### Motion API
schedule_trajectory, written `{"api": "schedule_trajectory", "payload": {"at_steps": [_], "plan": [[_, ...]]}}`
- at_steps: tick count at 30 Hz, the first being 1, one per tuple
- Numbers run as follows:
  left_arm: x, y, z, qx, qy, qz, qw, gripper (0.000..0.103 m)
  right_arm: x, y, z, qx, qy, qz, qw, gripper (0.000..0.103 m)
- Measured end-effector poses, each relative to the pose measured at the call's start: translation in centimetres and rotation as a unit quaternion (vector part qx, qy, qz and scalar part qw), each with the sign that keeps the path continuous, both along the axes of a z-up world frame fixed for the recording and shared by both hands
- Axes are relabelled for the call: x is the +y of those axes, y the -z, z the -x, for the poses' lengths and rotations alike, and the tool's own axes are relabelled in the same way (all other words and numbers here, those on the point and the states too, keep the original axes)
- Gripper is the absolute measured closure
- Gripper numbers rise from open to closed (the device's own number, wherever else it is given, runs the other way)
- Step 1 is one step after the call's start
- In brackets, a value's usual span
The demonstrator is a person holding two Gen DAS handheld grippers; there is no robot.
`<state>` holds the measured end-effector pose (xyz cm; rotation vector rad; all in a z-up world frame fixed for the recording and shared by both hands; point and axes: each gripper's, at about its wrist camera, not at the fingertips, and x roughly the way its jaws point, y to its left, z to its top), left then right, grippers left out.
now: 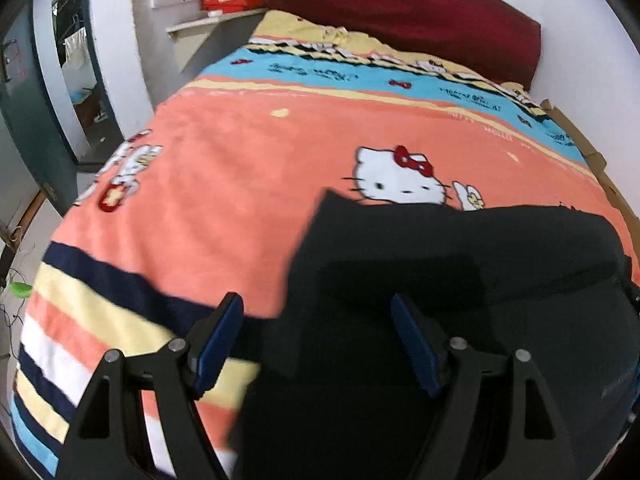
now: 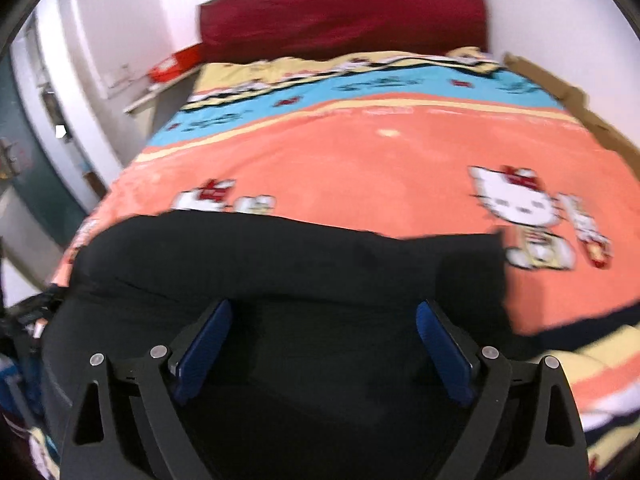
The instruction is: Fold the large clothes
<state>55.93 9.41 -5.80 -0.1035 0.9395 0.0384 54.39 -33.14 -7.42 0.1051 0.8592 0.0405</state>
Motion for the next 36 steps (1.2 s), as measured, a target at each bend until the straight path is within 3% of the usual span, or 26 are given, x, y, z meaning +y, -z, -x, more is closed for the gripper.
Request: {"api": "schedule_trajectory", "payload": {"at_steps": [6, 9, 13, 15, 17, 18, 20, 22, 25, 30, 32, 33, 34, 35, 36], "plan": [[5.2, -1.3, 4.5, -0.021, -0.004, 0.025, 0.9995, 0.028, -4.8, -1.5, 6.0, -0.019, 0.01, 0.005, 1.0, 0.001], [5.8, -1.1, 5.9, -0.009, 0.019, 0.042, 0.9989, 0.028, -6.3, -1.6, 7.5, -0.014, 0.018, -0.003, 1.0, 0.001], [4.9, 0.2, 6.3, 0.025, 0.078, 0.099, 0.9917, 0.028, -7.9, 0.1, 8.4, 0.029, 0.004, -0.042, 0.999, 0.0], [4.7, 1.5, 6.1, 0.046, 0.093, 0.108, 0.9888, 0.028, -8.9, 2.0, 8.2, 0.068, 0.002, -0.061, 0.996, 0.0], [5.0, 2.7, 5.8, 0.056, 0.099, 0.117, 0.9866, 0.017, -9.9, 3.8, 8.0, 0.094, 0.006, -0.095, 0.991, 0.001], [5.1, 3.4, 5.5, 0.061, 0.095, 0.107, 0.9879, 0.004, -10.4, 4.9, 7.9, 0.107, 0.007, -0.124, 0.986, 0.001], [5.3, 5.2, 5.2, 0.074, 0.093, 0.105, 0.9873, 0.0, -10.9, 7.6, 7.3, 0.148, -0.001, -0.198, 0.969, 0.001], [5.6, 7.0, 4.8, 0.092, 0.099, 0.155, 0.9786, 0.0, -10.7, 9.6, 6.8, 0.167, -0.013, -0.241, 0.956, 0.001], [6.7, 9.4, 4.6, 0.11, 0.098, 0.244, 0.9584, 0.0, -10.3, 11.2, 6.2, 0.167, -0.031, -0.27, 0.948, 0.001], [6.0, 9.4, 5.7, 0.089, 0.109, 0.289, 0.9468, 0.001, -9.2, 11.4, 6.0, 0.149, -0.045, -0.276, 0.949, 0.001], [4.9, 8.8, 6.4, 0.077, 0.125, 0.294, 0.9444, 0.004, -8.6, 11.1, 6.2, 0.137, -0.054, -0.28, 0.949, 0.001], [4.1, 8.4, 6.9, 0.071, 0.145, 0.308, 0.9376, 0.03, -8.2, 10.8, 6.3, 0.127, -0.057, -0.284, 0.949, 0.002], [3.7, 8.1, 7.2, 0.068, 0.153, 0.321, 0.9323, 0.043, -7.8, 10.5, 6.3, 0.12, -0.06, -0.293, 0.947, 0.011], [2.8, 7.3, 7.7, 0.056, 0.162, 0.31, 0.9353, 0.048, -7.7, 10.1, 6.4, 0.11, -0.062, -0.304, 0.944, 0.027], [2.3, 6.7, 8.0, 0.049, 0.169, 0.299, 0.938, 0.057, -7.6, 9.5, 6.6, 0.1, -0.064, -0.312, 0.943, 0.035]]}}
